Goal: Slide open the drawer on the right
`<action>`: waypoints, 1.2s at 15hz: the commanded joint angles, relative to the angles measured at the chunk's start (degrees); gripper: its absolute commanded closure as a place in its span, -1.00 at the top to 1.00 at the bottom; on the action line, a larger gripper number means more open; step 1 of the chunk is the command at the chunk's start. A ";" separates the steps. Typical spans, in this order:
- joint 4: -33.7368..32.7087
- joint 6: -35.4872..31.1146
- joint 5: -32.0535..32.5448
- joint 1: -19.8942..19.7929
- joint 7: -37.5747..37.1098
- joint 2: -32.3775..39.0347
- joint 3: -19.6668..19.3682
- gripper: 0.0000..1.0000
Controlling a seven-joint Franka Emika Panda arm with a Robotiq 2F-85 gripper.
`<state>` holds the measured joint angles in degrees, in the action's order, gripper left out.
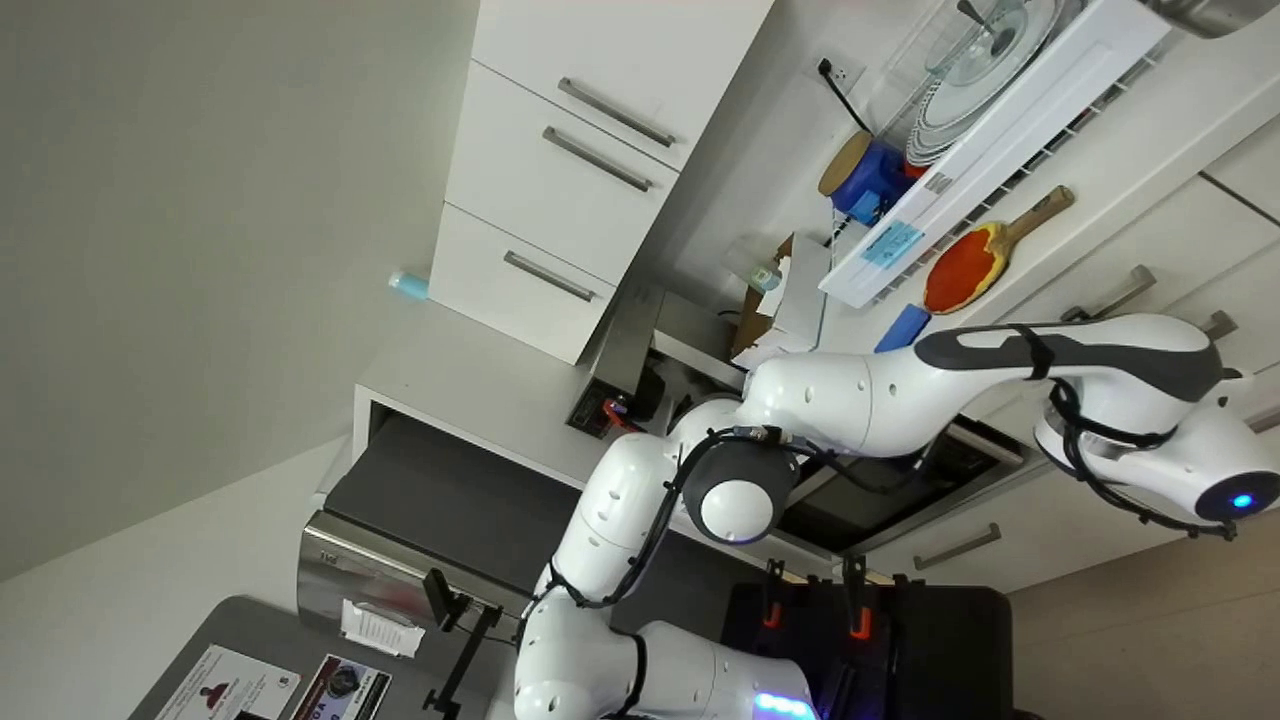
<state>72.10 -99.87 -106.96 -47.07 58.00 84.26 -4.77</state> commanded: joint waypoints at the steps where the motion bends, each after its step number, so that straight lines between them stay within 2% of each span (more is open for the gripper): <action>1: 5.90 2.64 -2.83 -4.32 0.76 -0.82 0.75 -0.91; 3: 7.34 4.53 -3.42 -6.41 0.90 -0.44 0.19 -0.91; 10: 12.67 12.54 -7.50 -10.27 -0.12 -0.13 -6.08 -0.91; 11: 13.82 12.78 -6.75 -11.63 0.43 -0.65 -5.98 -0.91; 12: 14.34 14.53 -7.75 -11.25 -0.16 -0.63 -7.98 -0.91; 18: 17.81 18.39 -6.81 -12.33 -0.87 -2.58 -14.30 -0.91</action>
<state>88.87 -76.69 -110.54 -57.98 59.54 83.11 -16.90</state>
